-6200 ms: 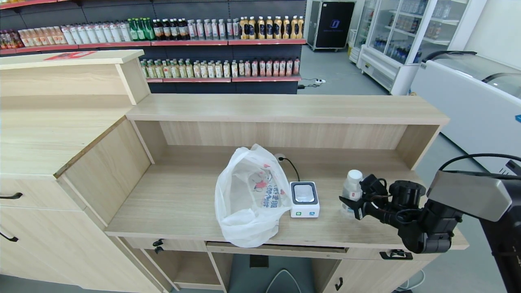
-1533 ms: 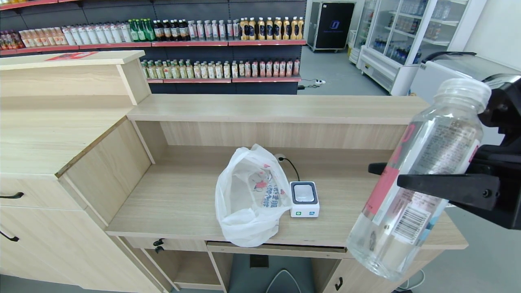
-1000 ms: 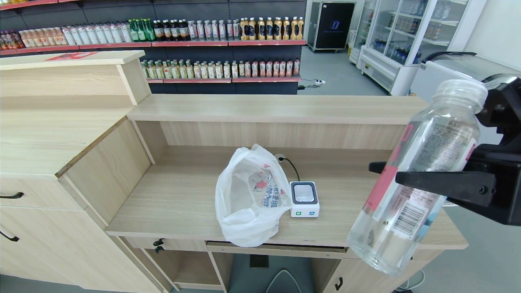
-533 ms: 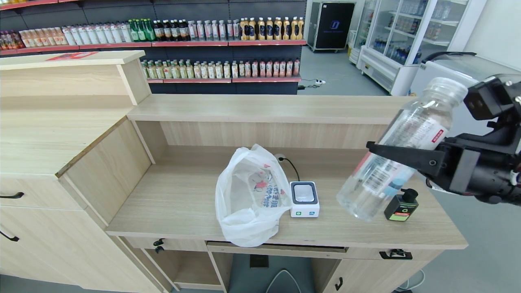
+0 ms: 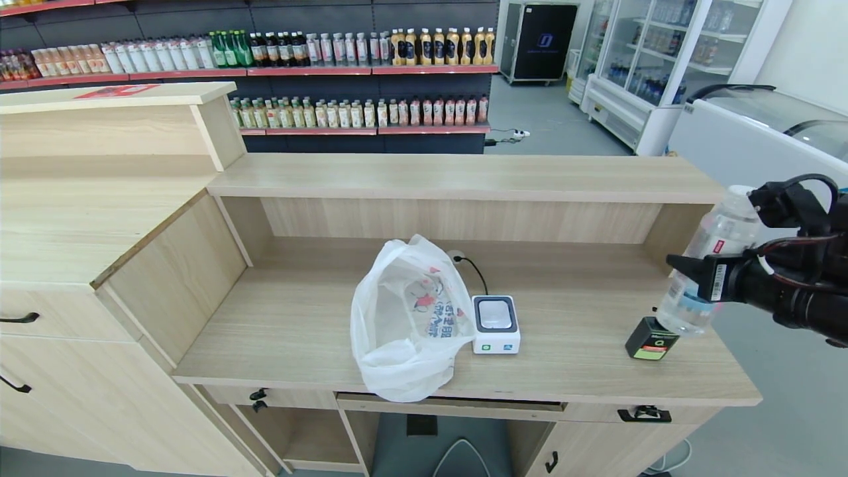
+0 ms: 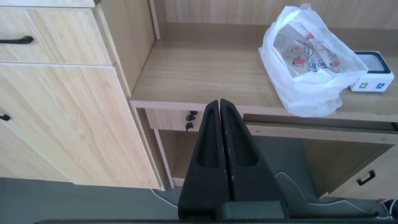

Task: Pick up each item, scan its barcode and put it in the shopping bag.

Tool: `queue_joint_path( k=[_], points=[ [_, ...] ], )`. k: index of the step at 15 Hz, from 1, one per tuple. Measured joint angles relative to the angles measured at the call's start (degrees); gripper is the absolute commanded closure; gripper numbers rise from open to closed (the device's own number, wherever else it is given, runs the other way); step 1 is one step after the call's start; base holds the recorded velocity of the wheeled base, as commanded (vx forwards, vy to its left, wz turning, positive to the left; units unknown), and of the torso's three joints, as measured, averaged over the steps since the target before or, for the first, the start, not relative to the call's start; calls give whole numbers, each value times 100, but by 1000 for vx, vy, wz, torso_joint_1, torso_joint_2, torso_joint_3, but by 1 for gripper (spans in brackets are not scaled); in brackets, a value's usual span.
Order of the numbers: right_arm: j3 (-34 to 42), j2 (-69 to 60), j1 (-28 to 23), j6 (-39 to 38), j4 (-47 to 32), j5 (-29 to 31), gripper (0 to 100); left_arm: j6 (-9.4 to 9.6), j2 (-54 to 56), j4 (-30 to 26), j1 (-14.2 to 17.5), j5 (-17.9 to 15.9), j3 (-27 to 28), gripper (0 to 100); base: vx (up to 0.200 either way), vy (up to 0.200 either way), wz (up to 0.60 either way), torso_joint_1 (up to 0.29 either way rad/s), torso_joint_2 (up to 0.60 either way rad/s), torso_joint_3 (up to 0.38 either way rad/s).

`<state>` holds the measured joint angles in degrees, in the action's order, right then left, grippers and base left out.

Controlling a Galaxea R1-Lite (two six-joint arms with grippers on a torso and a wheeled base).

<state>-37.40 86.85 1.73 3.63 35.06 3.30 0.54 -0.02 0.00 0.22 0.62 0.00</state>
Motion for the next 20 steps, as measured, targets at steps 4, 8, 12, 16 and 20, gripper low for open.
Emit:
queue_joint_path(
  k=[4, 8, 12, 16, 20],
  points=[
    [80, 108, -13, 1242, 235, 925, 100, 0, 0, 0, 0, 4, 0, 100, 0, 0, 0, 0, 0, 0],
    [160, 174, -204, 2130, 484, 600, 100, 0, 0, 0, 0, 4, 0, 100, 0, 0, 150, 2, 3, 1],
    [254, 389, -556, 3162, 1086, -647, 100, -2, 0, -2, -1, 0, 0, 100, 0, 0, 600, -1, 6, 6],
    [243, 836, -806, 4090, 1763, -1534, 100, 0, 0, 0, 0, 4, 0, 100, 0, 0, 600, 5, 1, 1],
    [151, 1329, -1041, 4222, 1908, -2667, 100, 0, 0, 0, 0, 6, 0, 100, 0, 0, 0, 0, 0, 0]
  ],
)
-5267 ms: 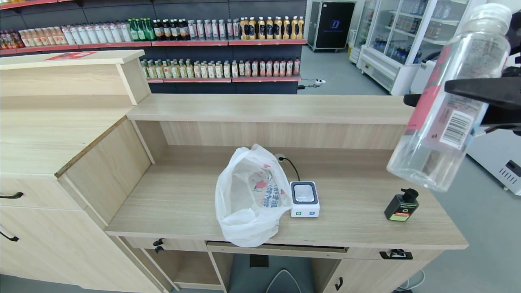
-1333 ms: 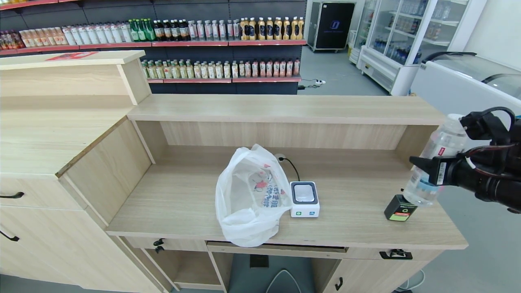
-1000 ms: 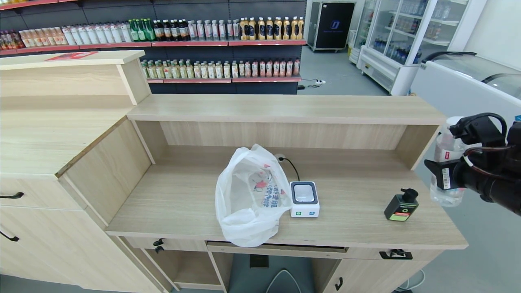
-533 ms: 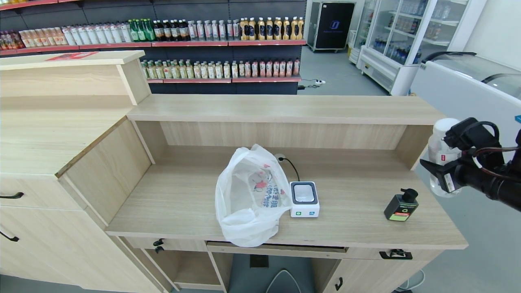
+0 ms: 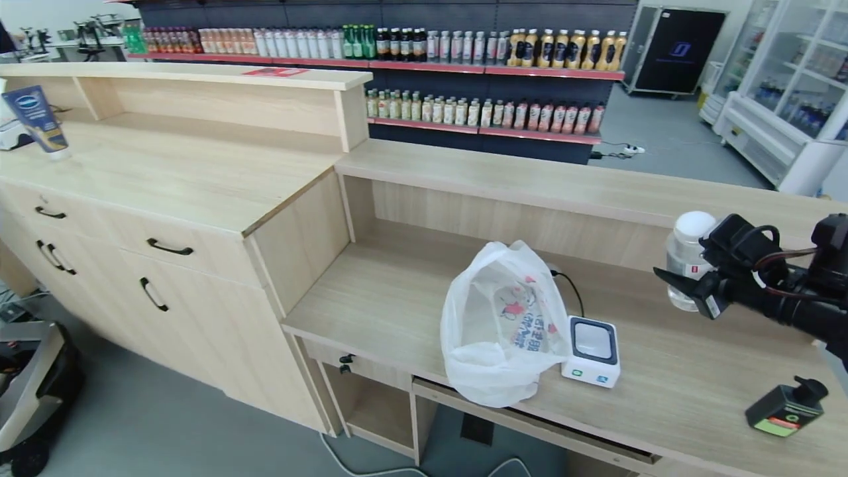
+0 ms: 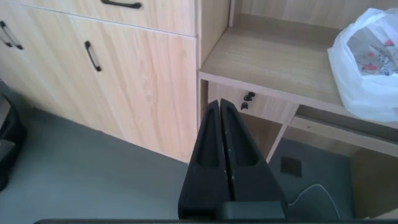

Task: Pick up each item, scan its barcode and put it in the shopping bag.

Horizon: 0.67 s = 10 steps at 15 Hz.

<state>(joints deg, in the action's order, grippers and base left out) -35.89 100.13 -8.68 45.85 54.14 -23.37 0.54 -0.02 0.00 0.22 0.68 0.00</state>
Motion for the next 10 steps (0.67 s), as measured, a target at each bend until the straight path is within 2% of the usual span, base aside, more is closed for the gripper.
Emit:
queue_joint_path(
  k=[3, 7, 10],
  points=[
    [-68, 408, -226, 134, 5, -644, 100, -2, 0, 0, 0, -4, 0, 100, 0, 0, 0, 0, 0, 0],
    [-230, 703, -479, 1346, -523, -1776, 100, 0, 0, 0, 0, -4, 0, 100, 0, 0, 0, 0, 0, 0],
    [-418, 940, -556, 1803, -514, -2160, 100, 0, 0, 0, -1, -2, 0, 100, 0, 0, 0, 0, 0, 0]
  ],
)
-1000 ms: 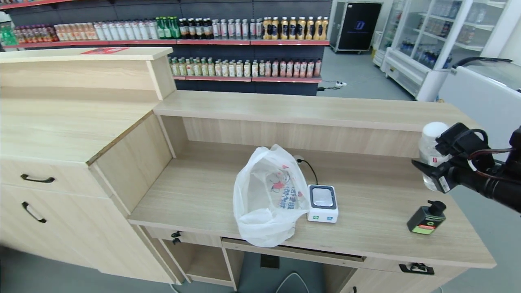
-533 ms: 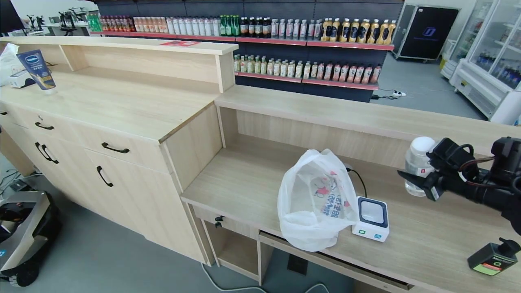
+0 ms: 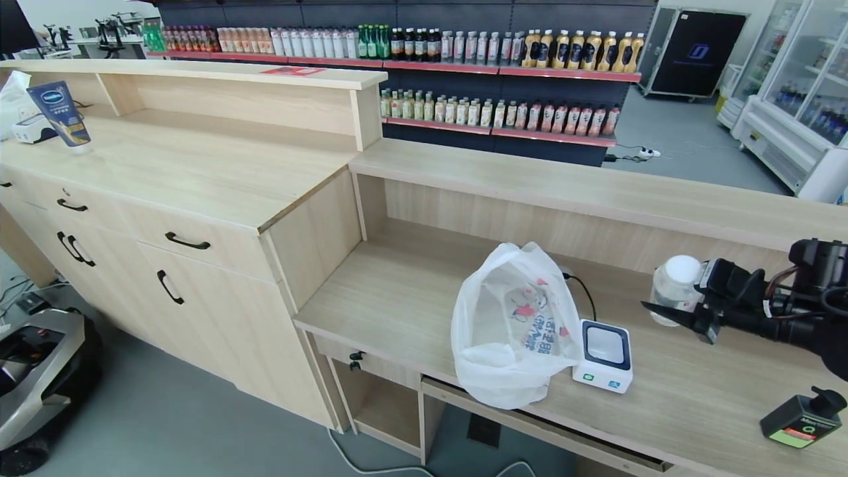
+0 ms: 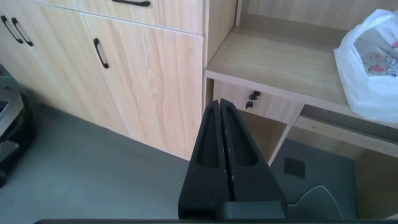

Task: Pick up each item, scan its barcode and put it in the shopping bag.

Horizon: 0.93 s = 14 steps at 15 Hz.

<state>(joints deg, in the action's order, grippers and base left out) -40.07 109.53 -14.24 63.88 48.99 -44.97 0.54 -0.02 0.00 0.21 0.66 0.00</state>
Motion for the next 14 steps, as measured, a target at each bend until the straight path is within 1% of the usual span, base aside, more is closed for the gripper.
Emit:
queue_joint_path(
  k=[6, 11, 14],
  points=[
    [-430, 599, -20, 591, -4, -662, 100, -2, 0, 0, 1, -1, 0, 100, 0, 0, 0, 0, 0, 0],
    [-679, 1034, -6, 622, 9, -1005, 100, 0, 0, 0, 4, -1, 0, 100, 0, 0, 0, 0, 0, 0],
    [-855, 1276, 5, 608, 55, -1102, 100, 0, 0, 0, 1, -1, 0, 100, 0, 0, 0, 0, 0, 0]
  ],
)
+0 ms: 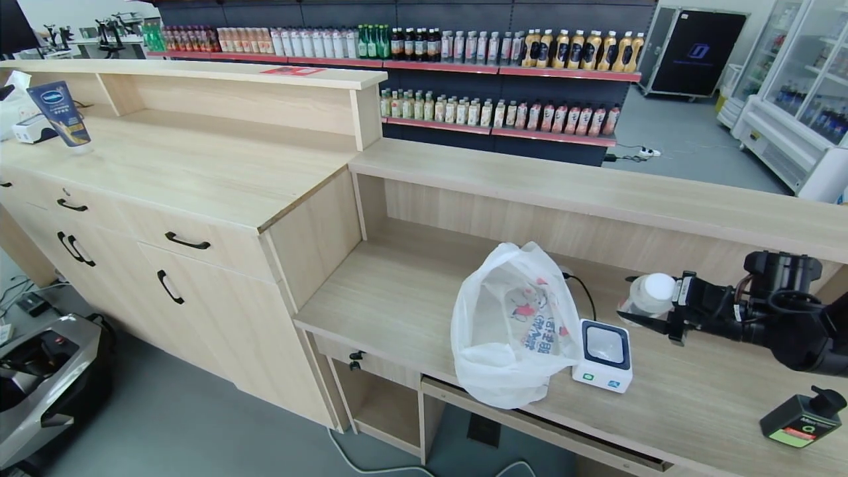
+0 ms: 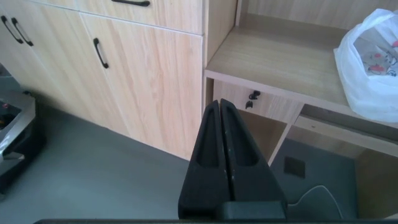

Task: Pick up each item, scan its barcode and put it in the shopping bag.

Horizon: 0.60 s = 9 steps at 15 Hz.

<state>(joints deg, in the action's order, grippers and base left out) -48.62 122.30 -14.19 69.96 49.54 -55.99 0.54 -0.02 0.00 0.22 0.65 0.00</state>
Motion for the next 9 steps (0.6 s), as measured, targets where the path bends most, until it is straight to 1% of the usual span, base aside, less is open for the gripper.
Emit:
queue_joint_path(
  k=[4, 9],
  points=[
    [-83, 267, 11, 5, 213, -67, 100, 0, 0, 0, 2, 0, 0, 100, 0, 0, 0, 0, 0, 0],
    [-232, 488, 44, 0, 282, -146, 100, 0, 0, 0, 2, 1, 0, 100, 0, 0, 0, 0, 0, 0]
  ],
)
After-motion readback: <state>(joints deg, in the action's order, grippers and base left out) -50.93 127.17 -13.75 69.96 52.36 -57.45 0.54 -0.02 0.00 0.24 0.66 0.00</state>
